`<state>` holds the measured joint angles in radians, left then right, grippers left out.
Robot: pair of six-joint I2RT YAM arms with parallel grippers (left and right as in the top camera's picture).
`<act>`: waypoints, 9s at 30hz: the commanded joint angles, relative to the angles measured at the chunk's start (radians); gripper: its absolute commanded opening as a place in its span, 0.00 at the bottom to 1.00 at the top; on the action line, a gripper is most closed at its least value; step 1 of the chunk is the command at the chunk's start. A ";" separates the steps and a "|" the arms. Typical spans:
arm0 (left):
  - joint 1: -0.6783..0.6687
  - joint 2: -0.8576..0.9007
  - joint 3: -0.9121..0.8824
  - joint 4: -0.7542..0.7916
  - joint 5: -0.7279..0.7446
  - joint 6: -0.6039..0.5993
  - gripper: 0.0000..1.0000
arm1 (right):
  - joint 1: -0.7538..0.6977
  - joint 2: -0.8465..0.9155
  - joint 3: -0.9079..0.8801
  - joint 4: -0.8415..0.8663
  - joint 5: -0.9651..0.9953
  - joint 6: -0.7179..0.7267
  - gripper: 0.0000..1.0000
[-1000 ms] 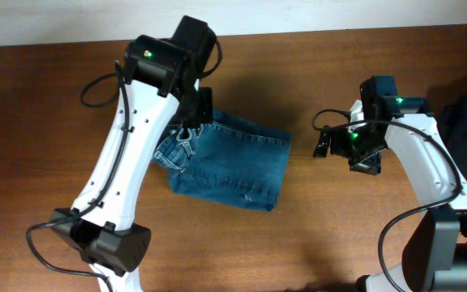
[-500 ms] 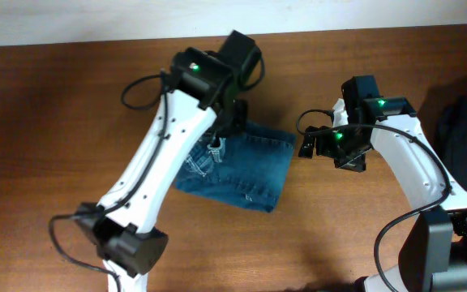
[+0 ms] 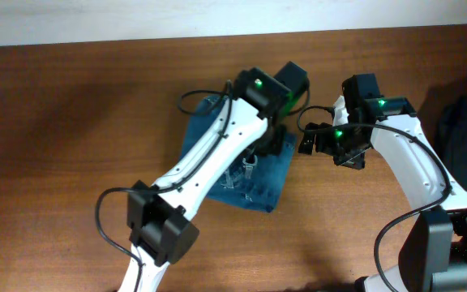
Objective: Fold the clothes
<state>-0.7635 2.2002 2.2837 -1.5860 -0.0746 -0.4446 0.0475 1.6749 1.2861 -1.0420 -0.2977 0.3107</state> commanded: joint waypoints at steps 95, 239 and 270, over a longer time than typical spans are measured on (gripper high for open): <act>0.608 -0.009 -0.168 0.030 0.273 0.262 0.84 | 0.240 0.091 0.337 0.064 -0.161 0.138 0.04; 1.151 0.256 -0.418 1.537 0.007 0.568 0.20 | -0.037 0.392 0.962 -0.657 -0.031 -0.145 0.91; 1.076 -0.035 -0.404 0.703 -0.076 0.331 0.01 | -0.014 0.392 0.962 -0.657 -0.030 -0.158 0.91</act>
<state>0.2943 2.0808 1.8885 -0.9138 -0.0521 -0.0433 0.0319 2.0789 2.2410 -1.6928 -0.3298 0.1608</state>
